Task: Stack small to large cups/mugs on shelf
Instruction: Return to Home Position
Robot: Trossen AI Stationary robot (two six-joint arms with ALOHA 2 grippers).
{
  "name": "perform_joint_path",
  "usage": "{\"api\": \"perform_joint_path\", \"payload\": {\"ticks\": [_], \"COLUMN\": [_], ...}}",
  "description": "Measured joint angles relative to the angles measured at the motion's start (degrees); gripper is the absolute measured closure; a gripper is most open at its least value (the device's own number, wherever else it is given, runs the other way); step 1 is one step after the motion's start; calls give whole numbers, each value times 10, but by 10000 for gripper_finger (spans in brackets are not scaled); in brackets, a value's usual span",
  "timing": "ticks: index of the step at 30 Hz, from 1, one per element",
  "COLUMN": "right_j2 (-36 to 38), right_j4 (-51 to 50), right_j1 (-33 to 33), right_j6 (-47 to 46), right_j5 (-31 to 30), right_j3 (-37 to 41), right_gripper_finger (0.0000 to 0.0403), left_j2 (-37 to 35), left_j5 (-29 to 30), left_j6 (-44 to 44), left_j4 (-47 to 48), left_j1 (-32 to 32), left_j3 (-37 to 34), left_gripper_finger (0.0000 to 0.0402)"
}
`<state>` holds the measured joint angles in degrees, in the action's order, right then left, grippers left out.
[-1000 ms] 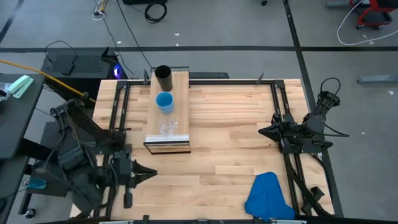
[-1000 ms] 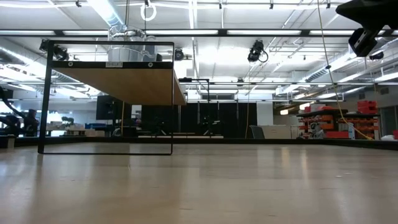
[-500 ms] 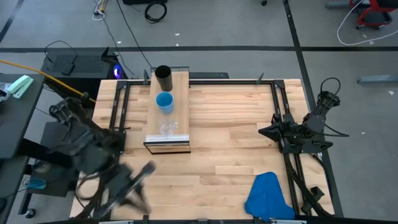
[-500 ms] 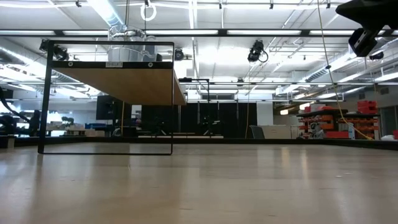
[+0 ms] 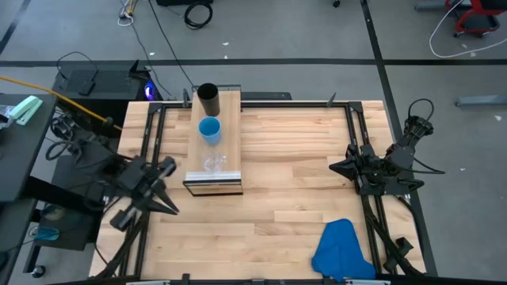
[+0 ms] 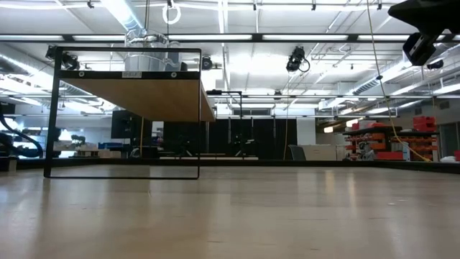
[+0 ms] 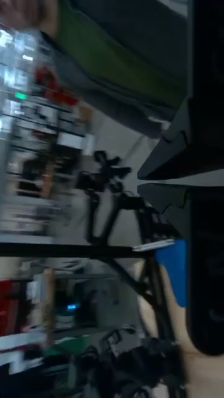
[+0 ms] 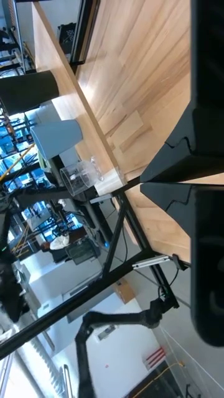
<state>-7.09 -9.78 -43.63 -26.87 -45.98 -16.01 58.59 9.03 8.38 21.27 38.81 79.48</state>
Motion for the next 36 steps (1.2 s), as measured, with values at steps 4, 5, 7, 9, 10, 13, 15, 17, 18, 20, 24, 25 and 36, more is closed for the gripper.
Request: {"api": "perform_joint_path", "payload": {"ticks": [4, 5, 7, 9, 10, 13, 15, 17, 18, 20, 24, 25, 36], "right_j2": [0, 0, 0, 0, 0, 0, 0, 0, 0, 0, 0, 0, 0], "right_j4": [0, 0, 0, 0, 0, 0, 0, 0, 0, 0, 0, 0, 0], "right_j1": [0, 0, 0, 0, 0, 0, 0, 0, 0, 0, 0, 0, 0], "right_j6": [0, 0, 0, 0, 0, 0, 0, 0, 0, 0, 0, 0, 0], "right_j5": [0, 0, 0, 0, 0, 0, 0, 0, 0, 0, 0, 0, 0], "right_j3": [0, 0, 0, 0, 0, 0, 0, 0, 0, 0, 0, 0, 0], "right_gripper_finger": [386, 386, 386, 386, 386, 386, 386, 386, 386, 386, 386, 386, 386], "left_j2": [-106, -129, -171, -211, -229, -277, -302, -322, -331, -343, -364, -371, -548], "left_j5": [32, 34, 34, 34, 34, 34, 33, 26, 16, -9, -60, -63, -17], "left_j6": [0, -1, -4, -13, -17, -22, -29, -31, -31, -35, -23, -12, 14], "left_j4": [-145, -182, -229, -266, -280, -319, -340, -361, -372, -406, -440, -440, -340], "left_j1": [37, 45, 59, 69, 72, 76, 75, 75, 75, 75, 75, 76, 75], "left_j3": [-168, -207, -272, -325, -351, -422, -465, -503, -522, -555, -610, -622, -706], "left_gripper_finger": [378, 378, 375, 371, 369, 365, 366, 369, 371, 375, 378, 377, 368]}}
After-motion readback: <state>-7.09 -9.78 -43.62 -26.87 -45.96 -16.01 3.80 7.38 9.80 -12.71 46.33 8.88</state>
